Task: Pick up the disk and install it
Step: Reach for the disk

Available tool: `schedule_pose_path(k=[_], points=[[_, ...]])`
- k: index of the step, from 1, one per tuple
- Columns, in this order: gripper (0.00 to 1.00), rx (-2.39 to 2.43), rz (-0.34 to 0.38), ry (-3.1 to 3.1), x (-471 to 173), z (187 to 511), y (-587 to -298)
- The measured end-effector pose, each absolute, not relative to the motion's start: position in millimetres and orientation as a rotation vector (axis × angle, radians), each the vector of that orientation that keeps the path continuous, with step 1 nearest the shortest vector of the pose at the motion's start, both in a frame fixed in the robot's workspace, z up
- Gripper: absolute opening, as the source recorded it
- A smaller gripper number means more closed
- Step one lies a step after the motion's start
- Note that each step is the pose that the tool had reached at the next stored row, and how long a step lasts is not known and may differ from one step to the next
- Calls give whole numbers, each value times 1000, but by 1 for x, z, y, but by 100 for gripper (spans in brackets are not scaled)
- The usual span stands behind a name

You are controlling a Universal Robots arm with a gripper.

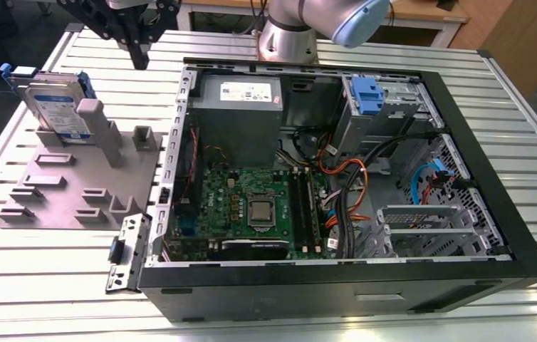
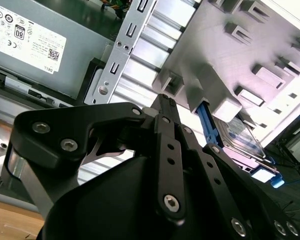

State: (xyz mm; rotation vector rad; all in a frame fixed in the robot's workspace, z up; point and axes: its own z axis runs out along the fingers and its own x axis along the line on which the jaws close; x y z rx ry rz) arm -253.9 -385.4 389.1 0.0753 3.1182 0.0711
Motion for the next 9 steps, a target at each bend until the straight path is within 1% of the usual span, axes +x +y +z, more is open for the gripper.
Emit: schedule_pose_path(k=[9], points=[[11,75,71,3118,-264,389,-381]])
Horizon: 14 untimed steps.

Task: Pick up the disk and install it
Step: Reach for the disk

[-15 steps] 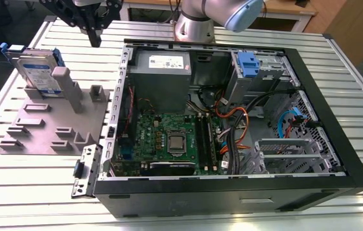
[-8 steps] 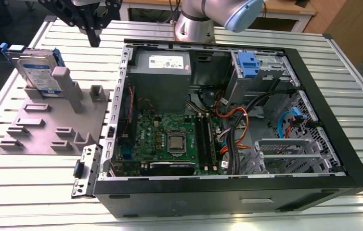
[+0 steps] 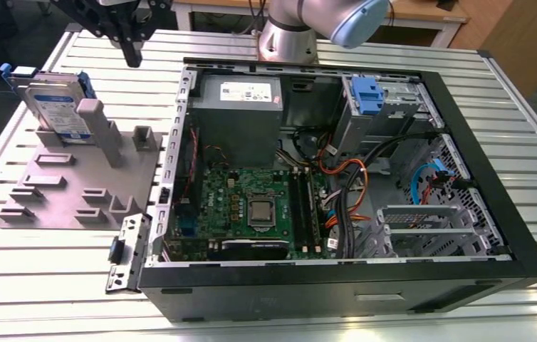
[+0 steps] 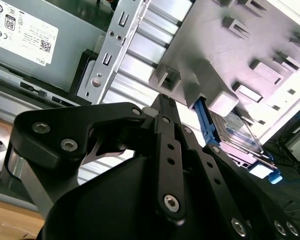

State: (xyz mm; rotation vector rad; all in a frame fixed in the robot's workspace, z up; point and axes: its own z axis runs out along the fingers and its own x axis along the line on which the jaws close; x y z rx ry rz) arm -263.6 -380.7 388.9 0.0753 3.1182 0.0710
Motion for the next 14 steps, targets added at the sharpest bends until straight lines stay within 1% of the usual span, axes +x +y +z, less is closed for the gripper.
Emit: schedule_pose_path(k=[14], points=[[11,75,71,3119,-280,388,-379]])
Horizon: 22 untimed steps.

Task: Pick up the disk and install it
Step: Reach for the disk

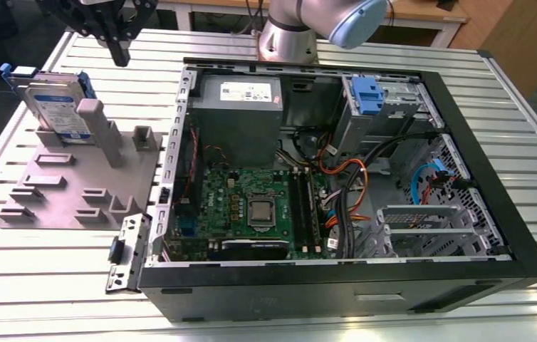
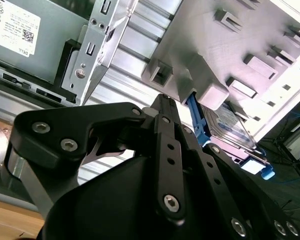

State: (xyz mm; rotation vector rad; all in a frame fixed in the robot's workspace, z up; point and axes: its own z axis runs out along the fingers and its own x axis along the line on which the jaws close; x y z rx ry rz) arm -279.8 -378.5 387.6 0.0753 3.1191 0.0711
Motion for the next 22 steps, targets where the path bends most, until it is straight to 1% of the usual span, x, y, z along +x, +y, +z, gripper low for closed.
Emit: schedule_pose_path(k=[22], points=[[11,76,71,3123,-293,386,-377]])
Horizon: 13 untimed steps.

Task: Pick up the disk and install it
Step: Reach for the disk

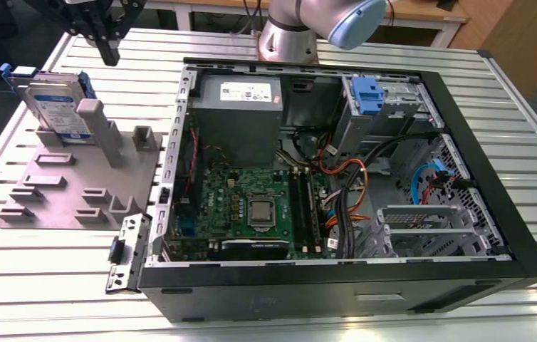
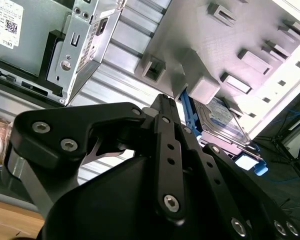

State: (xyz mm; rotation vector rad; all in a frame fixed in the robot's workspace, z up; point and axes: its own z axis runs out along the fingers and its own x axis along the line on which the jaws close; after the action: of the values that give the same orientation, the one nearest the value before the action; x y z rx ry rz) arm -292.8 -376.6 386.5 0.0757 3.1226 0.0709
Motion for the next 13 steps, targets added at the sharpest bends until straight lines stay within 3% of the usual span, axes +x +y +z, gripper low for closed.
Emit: schedule_pose_path(k=[7,13], points=[[11,76,69,3125,-294,385,-368],[11,75,12,3125,-294,385,-366]])
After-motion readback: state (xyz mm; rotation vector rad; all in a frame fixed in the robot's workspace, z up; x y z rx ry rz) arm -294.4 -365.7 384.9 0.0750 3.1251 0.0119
